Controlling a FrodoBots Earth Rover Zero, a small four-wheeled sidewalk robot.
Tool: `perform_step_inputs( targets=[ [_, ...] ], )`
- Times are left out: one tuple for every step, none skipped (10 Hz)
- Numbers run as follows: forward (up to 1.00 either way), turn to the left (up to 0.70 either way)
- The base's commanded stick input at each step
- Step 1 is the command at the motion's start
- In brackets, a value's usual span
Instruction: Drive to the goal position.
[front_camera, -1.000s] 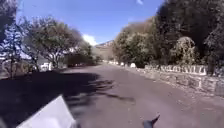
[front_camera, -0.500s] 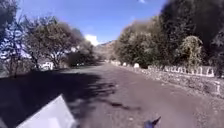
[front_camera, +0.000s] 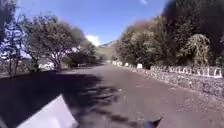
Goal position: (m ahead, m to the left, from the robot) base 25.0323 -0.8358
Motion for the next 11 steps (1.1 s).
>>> perform_step_inputs(
  targets=[
    [0.70,0.00],
    [0.70,0.00],
    [0.67,0.00],
    [0.51,0.00],
    [0.50,-0.44],
    [0.50,-0.50],
    [0.50,-0.50],
    [0.50,-0.20],
    [0.50,0.00],
    [0.50,0.00],
    [0.50,0.00]
  ],
)
